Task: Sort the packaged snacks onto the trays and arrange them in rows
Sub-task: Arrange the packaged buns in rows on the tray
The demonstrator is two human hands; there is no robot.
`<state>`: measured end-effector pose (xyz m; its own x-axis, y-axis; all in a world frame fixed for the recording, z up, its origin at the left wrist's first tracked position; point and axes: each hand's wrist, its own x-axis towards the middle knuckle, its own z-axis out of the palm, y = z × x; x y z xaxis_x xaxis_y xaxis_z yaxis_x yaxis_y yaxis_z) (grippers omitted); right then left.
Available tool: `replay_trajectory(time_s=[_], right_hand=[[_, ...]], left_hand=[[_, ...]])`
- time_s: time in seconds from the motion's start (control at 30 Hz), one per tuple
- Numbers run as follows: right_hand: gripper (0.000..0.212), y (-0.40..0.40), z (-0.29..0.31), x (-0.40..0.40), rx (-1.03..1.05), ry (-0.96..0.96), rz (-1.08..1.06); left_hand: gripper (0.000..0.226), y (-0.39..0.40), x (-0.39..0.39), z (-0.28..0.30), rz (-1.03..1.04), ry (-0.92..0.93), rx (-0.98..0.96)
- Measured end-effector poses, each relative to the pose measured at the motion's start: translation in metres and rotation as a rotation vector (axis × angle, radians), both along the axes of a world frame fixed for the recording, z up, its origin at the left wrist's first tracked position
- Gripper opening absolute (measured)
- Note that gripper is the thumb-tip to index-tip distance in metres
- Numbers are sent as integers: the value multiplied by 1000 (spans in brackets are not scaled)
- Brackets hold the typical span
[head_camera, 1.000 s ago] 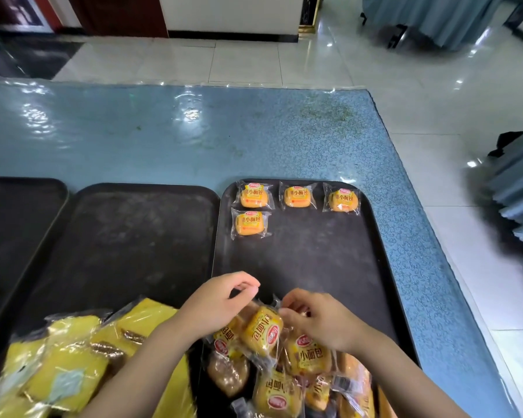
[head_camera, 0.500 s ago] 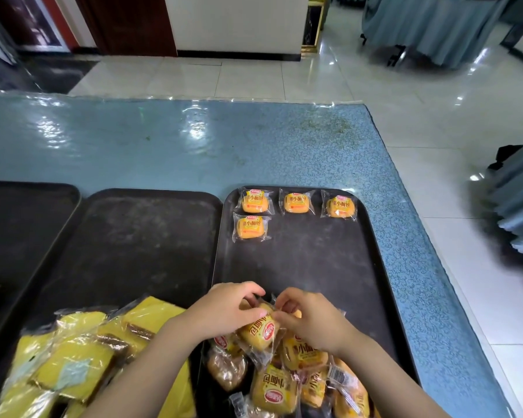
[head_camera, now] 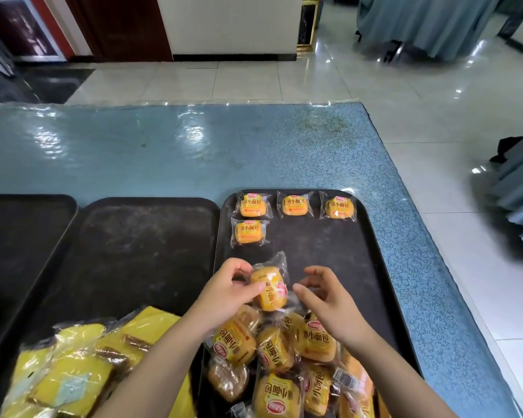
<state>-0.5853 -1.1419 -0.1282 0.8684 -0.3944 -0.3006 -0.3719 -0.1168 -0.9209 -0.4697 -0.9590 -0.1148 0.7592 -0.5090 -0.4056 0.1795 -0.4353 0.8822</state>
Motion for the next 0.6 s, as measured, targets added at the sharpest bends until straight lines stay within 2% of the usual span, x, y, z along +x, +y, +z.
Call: replay_trajectory(time_s=[0.13, 0.27, 0.37, 0.47, 0.6], right_hand=[[38, 10, 0, 0, 215, 20, -54], [31, 14, -6, 9, 273, -10, -199], [20, 7, -13, 18, 230, -2, -236], [15, -7, -23, 29, 186, 21, -211], [12, -36, -43, 51, 86, 80, -228]], left_hand=[[34, -12, -2, -1, 262, 309, -228], [37, -27, -7, -7, 290, 422, -277], [34, -37, -5, -15, 245, 330, -183], [34, -44, 6, -23, 155, 136, -9], [55, -51, 22, -39, -121, -152, 244]])
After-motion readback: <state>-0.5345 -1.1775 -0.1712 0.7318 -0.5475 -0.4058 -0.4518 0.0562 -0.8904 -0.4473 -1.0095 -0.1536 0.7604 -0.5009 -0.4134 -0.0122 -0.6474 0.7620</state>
